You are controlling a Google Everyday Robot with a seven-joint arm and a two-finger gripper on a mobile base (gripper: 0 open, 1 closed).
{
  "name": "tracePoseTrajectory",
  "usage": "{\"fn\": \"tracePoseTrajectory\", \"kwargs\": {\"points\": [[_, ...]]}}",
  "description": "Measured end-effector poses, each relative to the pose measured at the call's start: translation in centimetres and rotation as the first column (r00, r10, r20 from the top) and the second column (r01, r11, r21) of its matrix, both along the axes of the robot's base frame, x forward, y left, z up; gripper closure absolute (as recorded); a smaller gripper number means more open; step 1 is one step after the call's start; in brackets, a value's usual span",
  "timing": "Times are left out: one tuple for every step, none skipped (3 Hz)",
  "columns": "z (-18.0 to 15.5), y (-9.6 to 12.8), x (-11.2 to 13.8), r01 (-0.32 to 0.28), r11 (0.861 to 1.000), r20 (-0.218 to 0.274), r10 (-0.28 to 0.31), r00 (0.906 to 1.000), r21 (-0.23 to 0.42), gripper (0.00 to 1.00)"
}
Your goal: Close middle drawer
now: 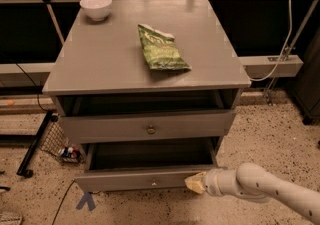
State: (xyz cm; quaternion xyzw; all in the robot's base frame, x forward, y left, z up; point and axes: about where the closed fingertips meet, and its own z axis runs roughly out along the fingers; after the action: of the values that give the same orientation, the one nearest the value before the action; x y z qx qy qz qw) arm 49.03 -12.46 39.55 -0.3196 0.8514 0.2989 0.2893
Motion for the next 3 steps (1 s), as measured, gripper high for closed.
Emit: {"fn": "tracePoseTrajectory", "kwargs": {"points": [[-0.7, 0.0, 2.0, 0.030, 1.000, 0.044, -0.029, 0.9986, -0.005, 1.00], [-0.7, -0.2, 4.5, 0.048, 0.999, 0.092, -0.047, 0.9947, -0.001, 1.00], [0.0, -0.1, 7.3, 0.048, 0.999, 0.144, -0.047, 0.9885, -0.003, 1.00]]}}
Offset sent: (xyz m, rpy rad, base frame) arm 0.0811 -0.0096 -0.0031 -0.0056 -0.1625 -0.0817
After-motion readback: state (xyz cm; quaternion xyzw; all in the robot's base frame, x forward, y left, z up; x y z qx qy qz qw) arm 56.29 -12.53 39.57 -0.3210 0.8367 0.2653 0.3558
